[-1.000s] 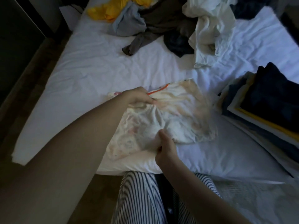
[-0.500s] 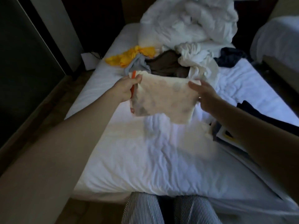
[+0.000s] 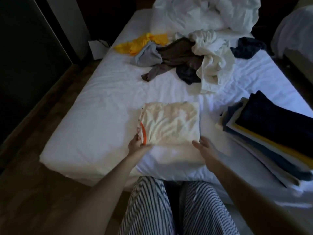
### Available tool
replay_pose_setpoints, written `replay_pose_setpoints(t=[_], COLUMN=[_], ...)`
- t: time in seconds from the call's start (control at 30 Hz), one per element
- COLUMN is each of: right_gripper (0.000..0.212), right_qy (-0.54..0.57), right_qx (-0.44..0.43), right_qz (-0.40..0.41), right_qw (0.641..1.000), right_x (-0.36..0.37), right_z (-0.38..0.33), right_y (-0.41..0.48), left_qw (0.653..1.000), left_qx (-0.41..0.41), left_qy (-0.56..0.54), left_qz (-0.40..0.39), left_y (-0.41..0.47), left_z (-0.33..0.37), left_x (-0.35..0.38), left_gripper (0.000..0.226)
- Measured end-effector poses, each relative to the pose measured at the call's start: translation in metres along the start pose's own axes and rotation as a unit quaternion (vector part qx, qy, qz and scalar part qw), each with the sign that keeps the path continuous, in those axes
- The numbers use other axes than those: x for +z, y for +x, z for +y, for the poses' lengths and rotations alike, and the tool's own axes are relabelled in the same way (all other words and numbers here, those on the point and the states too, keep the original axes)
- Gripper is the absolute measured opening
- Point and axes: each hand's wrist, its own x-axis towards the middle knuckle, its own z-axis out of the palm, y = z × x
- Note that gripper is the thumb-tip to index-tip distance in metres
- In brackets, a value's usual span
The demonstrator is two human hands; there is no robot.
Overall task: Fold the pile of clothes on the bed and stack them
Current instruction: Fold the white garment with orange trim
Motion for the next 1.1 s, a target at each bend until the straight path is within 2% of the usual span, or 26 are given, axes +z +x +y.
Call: replay_pose_setpoints(t=[0.03,0.1,0.17,0.27,0.4,0.47,0.53,0.6,0.63,0.7,0.77,0.83,0.9,0.93,1.0,1.1], right_gripper=[0.01,0.026,0.032,0.031,0.025,0.019,0.011,0.007,0.007,0.039,0.054,0.055,0.058,0.062,0.07,0.06], right_qy=[-0.006,-0.002,0.0,-0.009,0.001,0.017,0.018,0.003,-0.007,-0.083,-0.206,-0.357,-0.49,-0.536,-0.587,-0.615], right_qx=[-0.005,0.008,0.028,0.047,0.01,0.0,-0.004,-0.009,-0.02,-0.076,-0.184,-0.316,-0.383,-0.366,-0.292,-0.195], right_qz=[0.002,0.017,0.041,0.076,0.144,0.15,0.14,0.142,0.148,0.191,0.225,0.195,0.111,0.044,-0.039,-0.068], right_qw=[1.0,1.0,0.999,0.996,0.99,0.989,0.99,0.99,0.989,0.975,0.934,0.857,0.775,0.759,0.755,0.761], right_x=[0.001,0.001,0.001,0.005,0.009,0.011,0.012,0.012,0.012,0.009,0.011,0.023,0.038,0.043,0.047,0.048], right_z=[-0.004,-0.007,-0.006,0.004,0.029,0.043,0.047,0.04,0.034,0.022,0.007,-0.003,-0.004,-0.003,0.001,0.007], right_y=[-0.005,-0.006,-0.008,-0.017,-0.04,-0.052,-0.059,-0.059,-0.058,-0.056,-0.055,-0.048,-0.031,-0.022,-0.003,0.024], left_qw=[1.0,0.996,0.997,0.999,0.988,0.986,0.985,0.98,0.974,0.962,0.937,0.925,0.909,0.896,0.865,0.852], left_qx=[-0.011,-0.023,-0.026,-0.027,-0.047,-0.045,-0.05,-0.051,-0.041,0.007,0.104,0.225,0.277,0.278,0.255,0.174], left_qy=[-0.026,-0.074,-0.057,-0.024,-0.144,-0.163,-0.156,-0.165,-0.165,-0.067,0.073,0.183,0.294,0.343,0.431,0.489], left_qz=[-0.005,-0.038,-0.037,-0.018,-0.009,0.005,0.047,0.101,0.151,0.265,0.325,0.245,0.102,0.041,-0.034,-0.078], left_y=[-0.004,-0.009,-0.016,-0.038,-0.079,-0.094,-0.099,-0.098,-0.095,-0.09,-0.083,-0.074,-0.06,-0.052,-0.032,-0.004], left_z=[0.002,0.008,0.009,0.003,-0.023,-0.028,-0.024,-0.014,-0.009,0.002,0.016,0.032,0.041,0.042,0.04,0.028], left_x=[0.0,-0.003,-0.006,-0.004,0.007,0.014,0.019,0.022,0.023,0.022,0.024,0.032,0.046,0.053,0.063,0.064], left_gripper=[0.076,0.053,0.041,0.043,0.042,0.029,0.013,0.007,0.011,0.025,0.024,0.037,0.05,0.054,0.053,0.055])
